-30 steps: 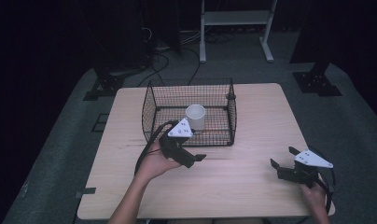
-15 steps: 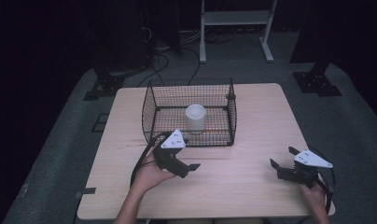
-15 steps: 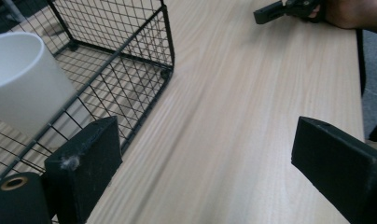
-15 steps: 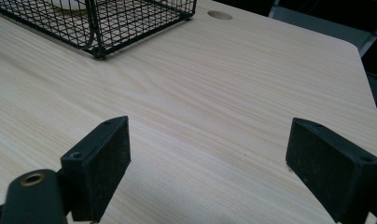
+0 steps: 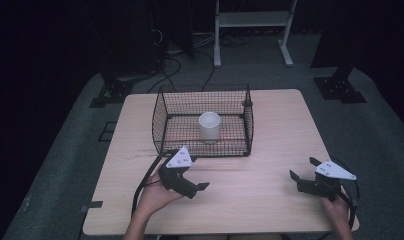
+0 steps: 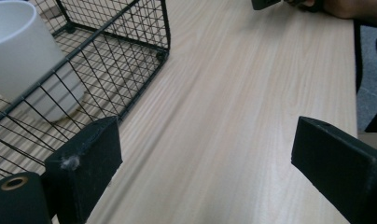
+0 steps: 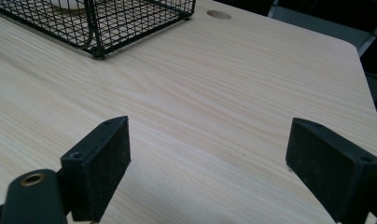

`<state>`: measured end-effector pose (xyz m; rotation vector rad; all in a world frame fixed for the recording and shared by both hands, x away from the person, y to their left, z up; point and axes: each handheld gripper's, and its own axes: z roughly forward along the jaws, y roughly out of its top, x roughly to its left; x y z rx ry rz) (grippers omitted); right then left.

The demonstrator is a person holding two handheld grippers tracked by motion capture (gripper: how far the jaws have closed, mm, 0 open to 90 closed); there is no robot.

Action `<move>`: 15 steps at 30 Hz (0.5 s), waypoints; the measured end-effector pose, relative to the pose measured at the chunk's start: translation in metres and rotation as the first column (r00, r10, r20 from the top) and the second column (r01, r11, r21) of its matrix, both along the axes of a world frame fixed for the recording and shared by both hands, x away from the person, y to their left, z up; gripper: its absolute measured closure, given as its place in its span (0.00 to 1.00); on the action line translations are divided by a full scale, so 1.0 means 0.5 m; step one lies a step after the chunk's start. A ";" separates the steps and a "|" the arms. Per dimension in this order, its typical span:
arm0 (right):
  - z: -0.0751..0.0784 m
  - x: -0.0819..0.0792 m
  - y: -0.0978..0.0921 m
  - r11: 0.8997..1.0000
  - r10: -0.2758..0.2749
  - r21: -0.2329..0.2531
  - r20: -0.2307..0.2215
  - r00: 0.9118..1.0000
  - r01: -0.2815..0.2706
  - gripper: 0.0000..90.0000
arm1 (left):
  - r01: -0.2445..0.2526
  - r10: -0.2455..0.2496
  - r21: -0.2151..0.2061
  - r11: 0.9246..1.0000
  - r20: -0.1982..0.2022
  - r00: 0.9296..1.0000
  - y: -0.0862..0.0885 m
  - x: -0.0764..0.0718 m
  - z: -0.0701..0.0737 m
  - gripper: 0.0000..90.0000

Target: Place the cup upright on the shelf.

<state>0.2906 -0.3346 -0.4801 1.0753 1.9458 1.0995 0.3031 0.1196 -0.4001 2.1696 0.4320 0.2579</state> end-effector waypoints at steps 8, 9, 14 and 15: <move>0.000 -0.001 0.000 1.000 -0.001 -0.004 0.003 1.000 0.001 0.15 | -0.028 0.028 -0.001 1.000 0.012 1.000 0.018 -0.022 -0.029 0.09; 0.000 -0.001 0.000 1.000 0.001 -0.005 0.005 1.000 -0.001 0.15 | -0.028 0.028 0.002 1.000 0.005 1.000 0.019 -0.023 -0.032 0.09; 0.000 -0.002 0.002 1.000 0.012 -0.009 0.008 1.000 -0.012 0.15 | -0.037 0.037 0.027 0.999 -0.001 0.999 0.023 -0.030 -0.045 0.09; 0.000 -0.002 0.001 1.000 0.012 -0.005 0.008 1.000 -0.012 0.15 | -0.035 0.035 0.029 0.999 -0.004 0.999 0.023 -0.031 -0.048 0.09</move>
